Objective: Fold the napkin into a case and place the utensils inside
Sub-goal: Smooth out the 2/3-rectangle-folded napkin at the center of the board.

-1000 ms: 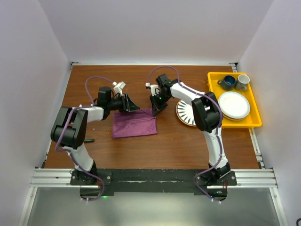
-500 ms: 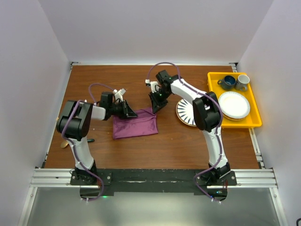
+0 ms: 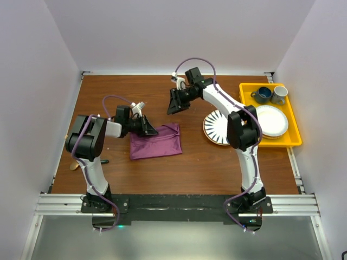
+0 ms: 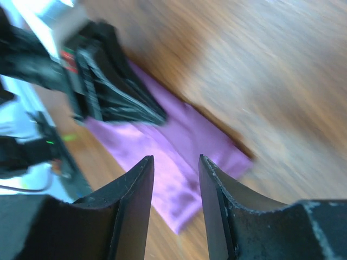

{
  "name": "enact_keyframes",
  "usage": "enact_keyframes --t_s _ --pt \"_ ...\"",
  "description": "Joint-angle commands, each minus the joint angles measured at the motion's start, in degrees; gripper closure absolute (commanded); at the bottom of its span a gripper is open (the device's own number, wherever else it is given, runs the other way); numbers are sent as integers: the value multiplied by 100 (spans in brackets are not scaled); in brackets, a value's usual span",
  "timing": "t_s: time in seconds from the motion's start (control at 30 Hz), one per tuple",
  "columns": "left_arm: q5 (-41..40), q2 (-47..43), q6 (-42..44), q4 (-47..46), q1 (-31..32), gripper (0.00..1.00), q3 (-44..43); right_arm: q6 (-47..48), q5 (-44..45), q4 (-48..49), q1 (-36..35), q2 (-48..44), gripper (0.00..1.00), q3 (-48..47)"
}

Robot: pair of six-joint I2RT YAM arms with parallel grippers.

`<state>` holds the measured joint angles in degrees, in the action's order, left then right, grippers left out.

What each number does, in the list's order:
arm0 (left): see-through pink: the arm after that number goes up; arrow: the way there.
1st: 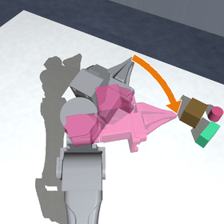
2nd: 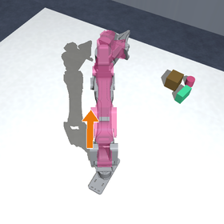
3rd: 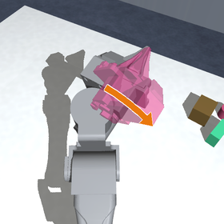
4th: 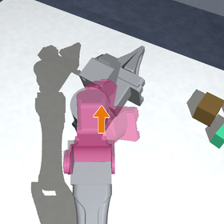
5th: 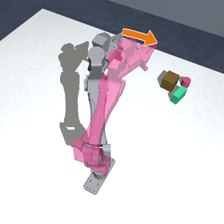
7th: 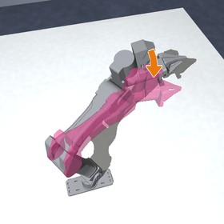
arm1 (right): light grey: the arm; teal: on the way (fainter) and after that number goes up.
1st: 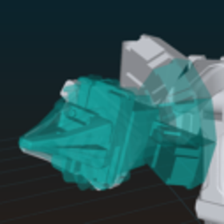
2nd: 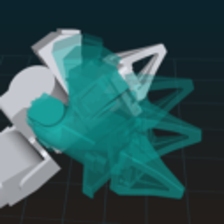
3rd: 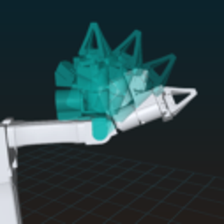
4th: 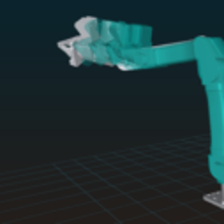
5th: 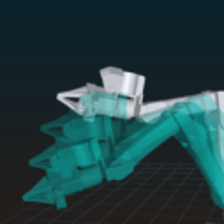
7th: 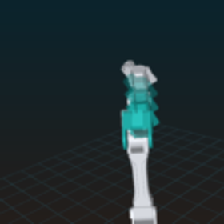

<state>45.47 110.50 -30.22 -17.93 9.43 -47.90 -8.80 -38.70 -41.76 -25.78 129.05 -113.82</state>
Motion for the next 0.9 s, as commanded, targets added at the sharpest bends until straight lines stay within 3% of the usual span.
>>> enact_keyframes --t_s 0.0,0.3,0.47,0.63,0.77,0.87 --pt "-724 262 534 721 -47 92 184 -974 -726 827 -278 120 57 149" --pt "-724 253 534 659 -55 92 229 -888 -613 1592 -296 234 61 1634" --pt "-121 87 579 467 -99 80 237 -781 -393 1794 -226 392 63 2206" --pt "1032 -711 237 -578 -196 62 360 -843 -393 1890 -191 489 67 2294" --pt "1183 -864 -755 -1597 -38 62 326 -747 -367 1838 -182 551 68 2259" --pt "1026 -530 -1012 -1818 24 64 307 -694 -314 1768 -164 603 72 2250"
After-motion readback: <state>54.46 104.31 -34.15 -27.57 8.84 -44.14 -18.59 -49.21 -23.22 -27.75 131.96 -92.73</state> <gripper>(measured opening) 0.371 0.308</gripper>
